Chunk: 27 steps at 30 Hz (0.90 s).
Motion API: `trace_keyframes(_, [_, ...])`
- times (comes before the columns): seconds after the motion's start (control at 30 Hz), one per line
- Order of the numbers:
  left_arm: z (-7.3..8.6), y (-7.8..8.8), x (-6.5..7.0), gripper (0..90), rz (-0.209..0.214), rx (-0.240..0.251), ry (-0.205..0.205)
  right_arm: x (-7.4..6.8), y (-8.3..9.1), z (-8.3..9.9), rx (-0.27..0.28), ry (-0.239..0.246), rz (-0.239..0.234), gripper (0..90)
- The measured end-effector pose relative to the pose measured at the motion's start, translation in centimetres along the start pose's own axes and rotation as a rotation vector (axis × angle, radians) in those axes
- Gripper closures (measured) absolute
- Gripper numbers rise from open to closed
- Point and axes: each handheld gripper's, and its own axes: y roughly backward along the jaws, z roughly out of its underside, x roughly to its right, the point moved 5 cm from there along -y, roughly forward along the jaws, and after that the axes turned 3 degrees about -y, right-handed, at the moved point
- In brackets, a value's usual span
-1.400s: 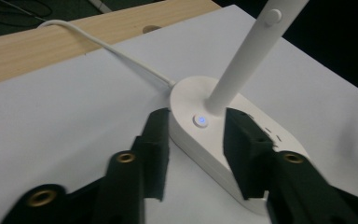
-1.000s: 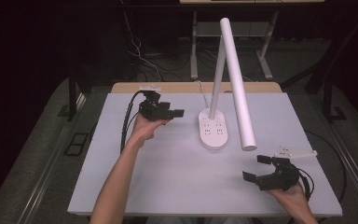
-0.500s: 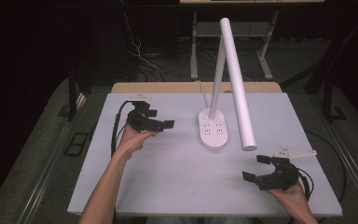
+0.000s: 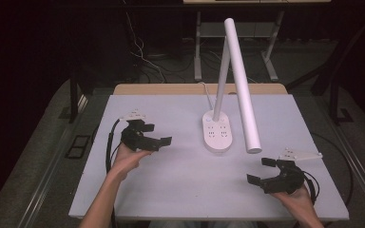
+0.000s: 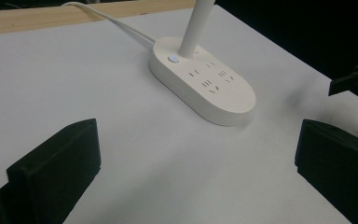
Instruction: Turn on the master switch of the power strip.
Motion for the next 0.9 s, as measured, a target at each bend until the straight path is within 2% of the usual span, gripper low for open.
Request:
trace_keyframes(0.3, [2.3,1.0,1.6,0.0,-0.002,0.012,-0.023,0.0,0.0,0.0,0.003,-0.001,0.001,0.3])
trace_keyframes(0.43, [4.0,1.3,2.3,0.0,-0.007,0.015,-0.019,-0.1,-0.1,0.0,-0.001,-0.004,-0.002,0.3])
trace_keyframes(0.6, [5.9,1.7,2.7,0.0,-0.014,0.007,-0.019,-0.2,-0.2,0.1,-0.009,-0.006,-0.003,0.3])
trace_keyframes(0.9, [8.2,2.1,3.2,0.2,-0.018,0.014,-0.015,-0.4,-0.3,0.4,-0.01,0.0,-0.007,0.3])
